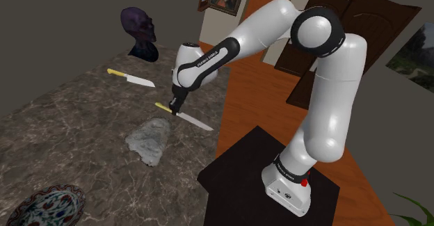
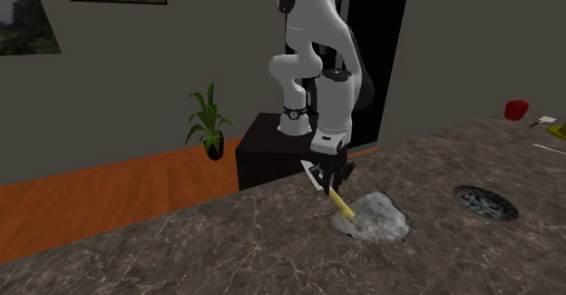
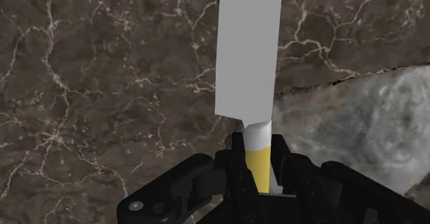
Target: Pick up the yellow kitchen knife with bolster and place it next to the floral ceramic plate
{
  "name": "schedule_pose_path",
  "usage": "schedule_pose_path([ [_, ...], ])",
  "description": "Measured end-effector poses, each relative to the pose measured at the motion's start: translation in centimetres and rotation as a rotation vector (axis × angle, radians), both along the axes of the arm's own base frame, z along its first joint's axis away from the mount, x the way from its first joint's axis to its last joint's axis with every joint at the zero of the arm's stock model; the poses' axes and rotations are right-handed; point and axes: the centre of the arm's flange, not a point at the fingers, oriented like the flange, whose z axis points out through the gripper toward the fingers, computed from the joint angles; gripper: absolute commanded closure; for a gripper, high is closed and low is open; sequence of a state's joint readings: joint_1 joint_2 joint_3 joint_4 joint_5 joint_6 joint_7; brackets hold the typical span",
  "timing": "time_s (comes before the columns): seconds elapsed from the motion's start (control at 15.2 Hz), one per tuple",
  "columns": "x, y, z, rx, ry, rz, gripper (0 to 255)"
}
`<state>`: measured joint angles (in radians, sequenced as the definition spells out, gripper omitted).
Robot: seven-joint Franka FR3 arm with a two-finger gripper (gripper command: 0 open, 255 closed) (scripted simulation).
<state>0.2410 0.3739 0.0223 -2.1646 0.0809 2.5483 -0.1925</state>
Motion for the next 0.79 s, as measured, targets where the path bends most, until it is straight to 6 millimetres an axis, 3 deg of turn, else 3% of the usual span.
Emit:
schedule_pose_path([
  [0.79, -8.0, 13.7, 0.4, 0.0, 0.0, 0.0, 255],
])
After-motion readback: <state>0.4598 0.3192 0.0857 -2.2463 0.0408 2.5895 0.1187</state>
